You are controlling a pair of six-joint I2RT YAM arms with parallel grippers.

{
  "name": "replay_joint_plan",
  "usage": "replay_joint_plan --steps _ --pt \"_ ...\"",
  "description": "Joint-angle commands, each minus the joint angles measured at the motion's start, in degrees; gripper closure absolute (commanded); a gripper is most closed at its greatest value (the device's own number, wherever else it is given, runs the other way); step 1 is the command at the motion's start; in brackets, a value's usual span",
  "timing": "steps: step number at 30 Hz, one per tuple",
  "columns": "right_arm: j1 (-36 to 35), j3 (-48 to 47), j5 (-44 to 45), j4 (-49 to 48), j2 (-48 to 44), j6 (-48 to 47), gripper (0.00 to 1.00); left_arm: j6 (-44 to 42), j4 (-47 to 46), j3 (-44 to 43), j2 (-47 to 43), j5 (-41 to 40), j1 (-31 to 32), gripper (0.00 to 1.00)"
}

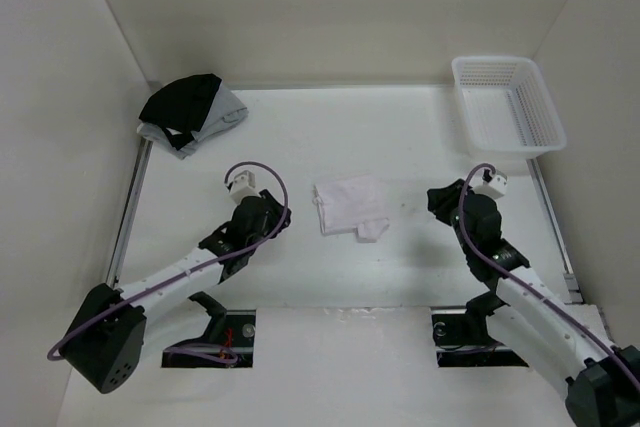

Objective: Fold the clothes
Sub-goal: Fold the tank top

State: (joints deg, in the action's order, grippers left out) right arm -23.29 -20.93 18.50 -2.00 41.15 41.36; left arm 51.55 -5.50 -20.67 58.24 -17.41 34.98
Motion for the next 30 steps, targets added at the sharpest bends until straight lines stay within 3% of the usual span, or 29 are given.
replay_joint_plan --steps 1,4,11,22,27,30 --pt "4.2 2.1 -4.1 -9.6 0.1 1.4 0.55 -1.7 -2.1 -2.6 0.9 -0.3 -0.9 0.66" --pt "6.6 3.7 -4.8 -13.2 1.7 1.0 0.50 -2.3 0.5 -2.5 1.0 -0.1 -3.3 0.65" --pt "7.3 7.2 -4.5 -21.0 6.7 1.4 0.50 -3.4 2.3 -2.1 0.5 0.0 -6.6 0.66" --pt "6.3 6.6 -5.2 -22.3 8.9 0.5 0.50 -4.5 -0.7 -3.3 3.7 -0.4 -3.7 0.71" --pt "6.0 6.6 -5.1 -22.2 8.4 0.2 0.50 -5.8 -1.9 -5.3 6.2 0.4 -2.6 0.78" --pt "5.5 6.5 -5.1 -21.7 7.7 0.0 0.50 -5.8 -1.9 -6.2 8.3 -0.2 -1.7 0.75"
